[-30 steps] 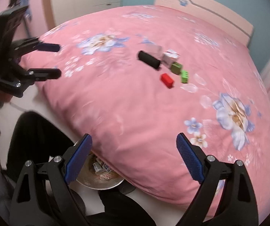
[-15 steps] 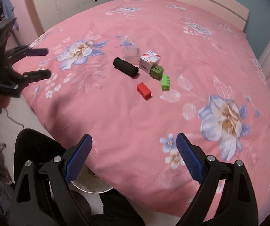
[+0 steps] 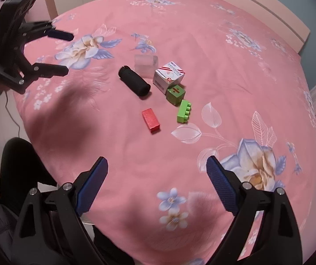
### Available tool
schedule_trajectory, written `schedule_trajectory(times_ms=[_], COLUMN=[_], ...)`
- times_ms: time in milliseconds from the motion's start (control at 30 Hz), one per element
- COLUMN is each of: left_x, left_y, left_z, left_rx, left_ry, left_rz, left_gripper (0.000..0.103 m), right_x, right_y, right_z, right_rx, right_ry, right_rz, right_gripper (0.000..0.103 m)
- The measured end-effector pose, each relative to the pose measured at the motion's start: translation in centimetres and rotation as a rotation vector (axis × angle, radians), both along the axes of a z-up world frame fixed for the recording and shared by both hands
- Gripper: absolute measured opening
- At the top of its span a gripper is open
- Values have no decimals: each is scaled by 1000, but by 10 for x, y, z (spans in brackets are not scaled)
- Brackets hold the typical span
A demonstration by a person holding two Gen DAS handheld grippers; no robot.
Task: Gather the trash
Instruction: 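Move both tools back over the bed toward the remaining items, then grasp the clear plastic cup with the left tool while the right tool grasps the green block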
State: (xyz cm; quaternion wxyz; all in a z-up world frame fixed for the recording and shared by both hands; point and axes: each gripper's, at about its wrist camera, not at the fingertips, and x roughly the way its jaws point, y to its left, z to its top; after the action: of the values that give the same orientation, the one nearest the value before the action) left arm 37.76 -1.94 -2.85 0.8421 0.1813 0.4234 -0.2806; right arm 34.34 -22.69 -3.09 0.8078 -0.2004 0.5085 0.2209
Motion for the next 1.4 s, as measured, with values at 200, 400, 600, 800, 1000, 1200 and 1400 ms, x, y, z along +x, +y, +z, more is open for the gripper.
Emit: schedule_trajectory(times_ms=[200,400,600,800,1000,1200,1400], left_x=[32,73,105,138,155,165,169], left_y=[-13,-28,-47,-67,-78,-86,-85], left_z=[-16,-31,-42,-57,-73,-88,-95], left_rx=[42,73,144,215,262,291,290], left_ry=[38,149,191,251,295,321,319], left_rz=[-95,-118,-141,-115,-121,-125,-110], left_gripper=[93,93,93,93,93,93,93], right_x=[41,88,119,137,151,160,166], right_y=[-10,-23,-25,-24,-27,-19,-7], right_z=[-19,-39,-54,-69,-80,-88,-99], right_rx=[8,63,67,32,23,13,-7], right_ry=[65,158,212,242,262,288,303], right_rz=[-26,-94,-108,-105,-112,-94,-80], right_gripper=[89,89,89,89,89,89,69])
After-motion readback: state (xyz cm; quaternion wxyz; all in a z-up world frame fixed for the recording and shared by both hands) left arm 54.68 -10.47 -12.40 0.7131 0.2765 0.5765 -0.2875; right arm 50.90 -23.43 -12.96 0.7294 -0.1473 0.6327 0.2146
